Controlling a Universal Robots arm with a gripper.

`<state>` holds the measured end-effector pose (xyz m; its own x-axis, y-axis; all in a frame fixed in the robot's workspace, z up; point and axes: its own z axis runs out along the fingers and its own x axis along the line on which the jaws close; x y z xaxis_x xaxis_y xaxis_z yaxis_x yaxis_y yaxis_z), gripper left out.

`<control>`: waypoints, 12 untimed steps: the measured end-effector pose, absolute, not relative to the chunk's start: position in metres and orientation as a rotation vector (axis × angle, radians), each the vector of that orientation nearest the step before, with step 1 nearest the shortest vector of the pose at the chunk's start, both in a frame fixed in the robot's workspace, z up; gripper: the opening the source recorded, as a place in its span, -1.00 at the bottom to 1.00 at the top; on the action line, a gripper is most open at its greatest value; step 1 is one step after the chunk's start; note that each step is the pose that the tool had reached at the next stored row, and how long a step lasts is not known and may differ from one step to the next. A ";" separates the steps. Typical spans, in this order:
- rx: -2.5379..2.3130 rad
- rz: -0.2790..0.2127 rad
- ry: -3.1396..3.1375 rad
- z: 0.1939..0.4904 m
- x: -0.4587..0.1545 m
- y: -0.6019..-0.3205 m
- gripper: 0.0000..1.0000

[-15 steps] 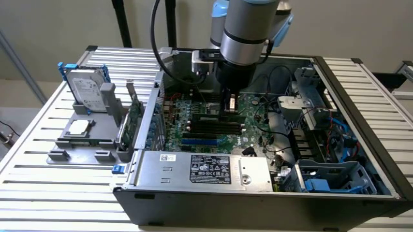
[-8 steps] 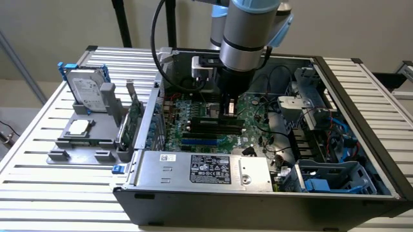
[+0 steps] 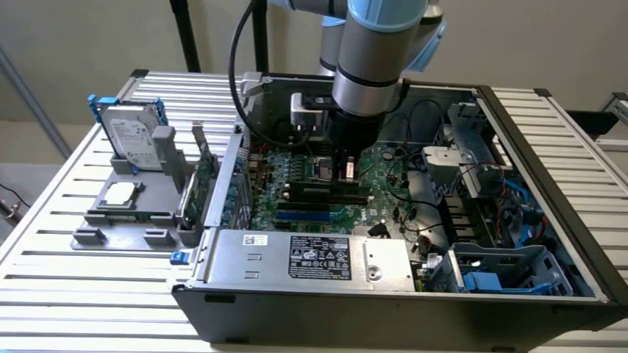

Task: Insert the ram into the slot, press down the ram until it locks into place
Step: 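Insert the ram into the slot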

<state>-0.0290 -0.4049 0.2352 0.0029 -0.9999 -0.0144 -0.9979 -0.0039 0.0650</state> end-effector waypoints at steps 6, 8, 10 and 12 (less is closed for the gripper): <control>2.200 -0.086 -2.192 0.232 -0.030 -0.403 -0.73; 2.201 -0.084 -2.193 0.231 -0.030 -0.402 -0.73; 2.202 -0.082 -2.194 0.230 -0.030 -0.402 -0.73; 2.203 -0.080 -2.194 0.230 -0.031 -0.402 -0.73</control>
<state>-0.0307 -0.4022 0.2299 0.0034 -0.9999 -0.0145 -0.9983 -0.0043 0.0585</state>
